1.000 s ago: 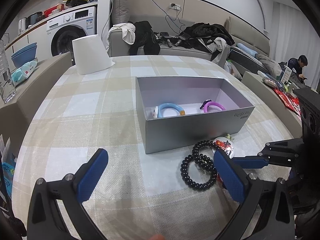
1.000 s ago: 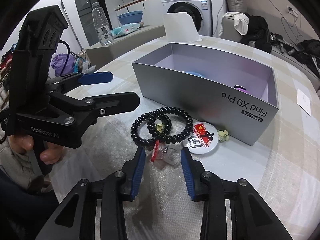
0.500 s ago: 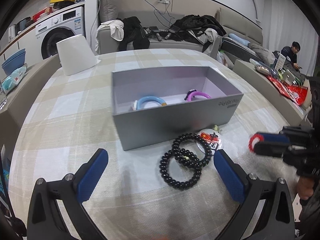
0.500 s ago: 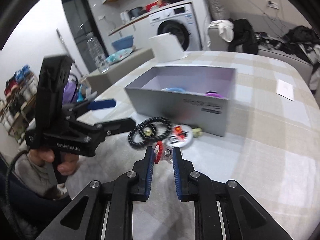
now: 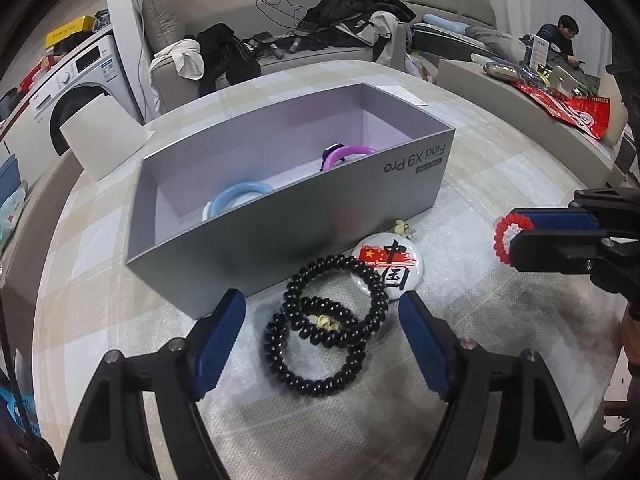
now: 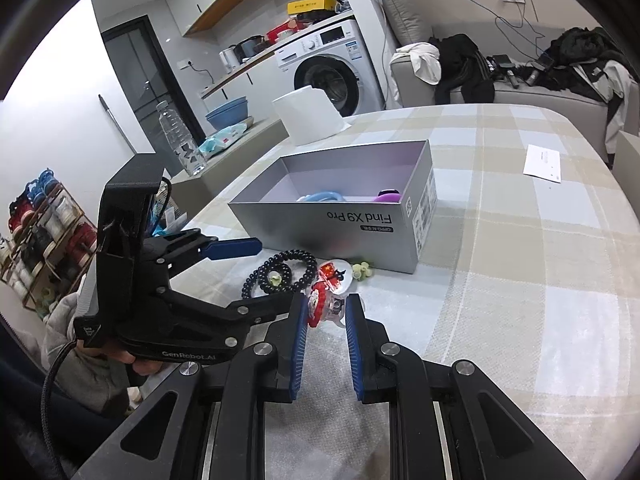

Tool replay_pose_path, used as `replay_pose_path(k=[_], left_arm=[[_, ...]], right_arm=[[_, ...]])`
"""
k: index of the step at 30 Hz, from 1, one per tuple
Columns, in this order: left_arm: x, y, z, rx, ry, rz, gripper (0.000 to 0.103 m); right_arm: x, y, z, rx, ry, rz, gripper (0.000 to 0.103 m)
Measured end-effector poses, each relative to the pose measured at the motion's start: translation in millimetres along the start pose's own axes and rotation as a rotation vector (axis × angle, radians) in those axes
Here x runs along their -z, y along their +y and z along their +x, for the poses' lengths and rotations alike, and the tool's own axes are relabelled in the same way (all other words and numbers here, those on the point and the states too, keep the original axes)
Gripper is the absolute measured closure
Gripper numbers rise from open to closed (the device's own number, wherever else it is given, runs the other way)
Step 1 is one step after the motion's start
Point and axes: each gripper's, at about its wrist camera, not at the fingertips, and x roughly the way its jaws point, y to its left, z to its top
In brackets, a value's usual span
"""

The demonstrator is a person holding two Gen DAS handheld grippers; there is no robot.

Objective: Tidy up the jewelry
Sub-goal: 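Lift the red charm with right tool while left tool grasps a black bead bracelet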

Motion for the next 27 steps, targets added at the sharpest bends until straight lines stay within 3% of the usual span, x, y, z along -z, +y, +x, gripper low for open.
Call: replay_pose_path(k=[2,6,15,27], left_arm=[[-1,-2,2,0.007,0.007,0.020,0.043],[0,-3,0,0.013,0.004,0.029,0.058],[8,1,-27,0.068,-0.100,0.021,0.060],[-11,17,-52,0.001,-0.242,-0.058,0.060]], right_arm=[[0,-1,-1,-0.003,-0.001,0.004,0.085],[-1,-1,-1,-0.005,-0.004,0.007,0.085],[-1,0,-1,0.005,-0.018,0.005,0.085],[-18,3,-20,0.038,-0.125,0.017,0.085]])
